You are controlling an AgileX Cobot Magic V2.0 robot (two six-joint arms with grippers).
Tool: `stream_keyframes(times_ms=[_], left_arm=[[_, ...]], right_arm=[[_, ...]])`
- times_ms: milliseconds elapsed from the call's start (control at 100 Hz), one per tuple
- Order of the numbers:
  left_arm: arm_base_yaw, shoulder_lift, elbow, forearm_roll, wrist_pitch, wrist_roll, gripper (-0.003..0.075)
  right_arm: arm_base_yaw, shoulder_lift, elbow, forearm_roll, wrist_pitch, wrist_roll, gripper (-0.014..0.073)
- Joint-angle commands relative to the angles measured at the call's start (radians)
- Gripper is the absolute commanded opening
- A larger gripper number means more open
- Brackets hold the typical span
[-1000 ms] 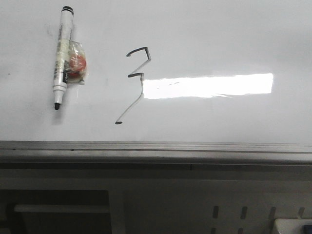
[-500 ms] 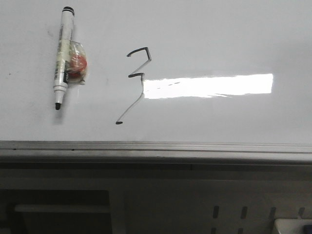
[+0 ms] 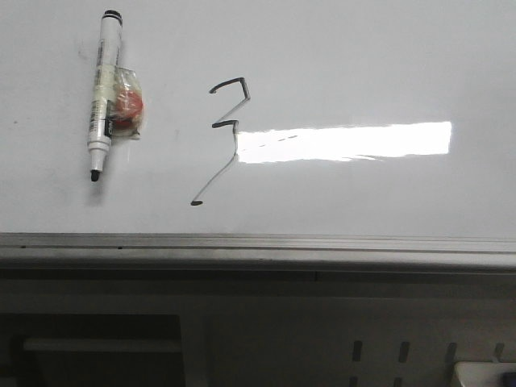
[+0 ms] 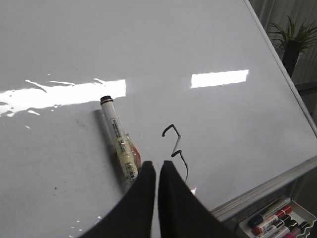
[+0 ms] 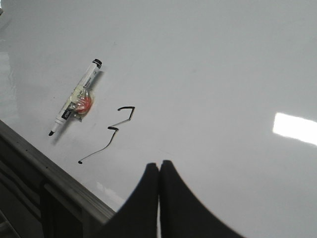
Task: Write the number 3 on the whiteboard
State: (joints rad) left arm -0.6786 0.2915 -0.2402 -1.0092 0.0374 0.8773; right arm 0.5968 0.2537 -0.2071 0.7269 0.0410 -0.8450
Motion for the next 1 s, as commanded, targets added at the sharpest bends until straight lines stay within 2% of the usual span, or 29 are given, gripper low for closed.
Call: stream_keyframes(times_ms=[0,200,360,410,490,570,650,740,860,990], left_arm=[[0.0,0.008,-0.022,-0.009,-0.037,-0.001,-0.002],[0.0,0.003,0.004,-0.008,-0.056,-0.001,-0.002],[0.069,-0.064,0.091,0.279,-0.079,-0.022,-0.002],[0.111,-0.094,0.128,0.391,-0.091,-0.095,-0.002],[0.195,-0.146,0.195,0.593,-0.124,-0.298,-0.002],[0.273,-0.205,0.243,0.71,-0.134,-0.463,-0.002],[0.341,-0.269,0.272,0.743,-0.116,-0.548,-0.002],[0.389,-0.322,0.278,0.752,-0.059,-0.555,-0.002],[0.426,-0.32,0.278,0.756,0.012,-0.579,-0.002],[0.449,-0.32,0.278,0.794,0.142,-0.71,-0.002]], right_arm=[[-0.006,0.006,-0.025,0.003,-0.064,-0.001,-0.0064],[-0.006,0.006,-0.025,0.003,-0.064,-0.001,-0.0064],[-0.006,0.006,-0.025,0.003,-0.064,-0.001,-0.0064],[-0.006,0.006,-0.025,0.003,-0.064,-0.001,-0.0064],[-0.006,0.006,-0.025,0.003,-0.066,-0.001,-0.0064],[-0.006,0.006,-0.025,0.003,-0.066,-0.001,-0.0064],[-0.006,0.006,-0.025,0.003,-0.066,-0.001,-0.0064],[-0.006,0.006,-0.025,0.003,-0.066,-0.001,-0.0064],[-0.006,0.006,-0.025,0.003,-0.065,-0.001,-0.0064],[-0.006,0.006,-0.025,0.003,-0.065,-0.001,-0.0064]])
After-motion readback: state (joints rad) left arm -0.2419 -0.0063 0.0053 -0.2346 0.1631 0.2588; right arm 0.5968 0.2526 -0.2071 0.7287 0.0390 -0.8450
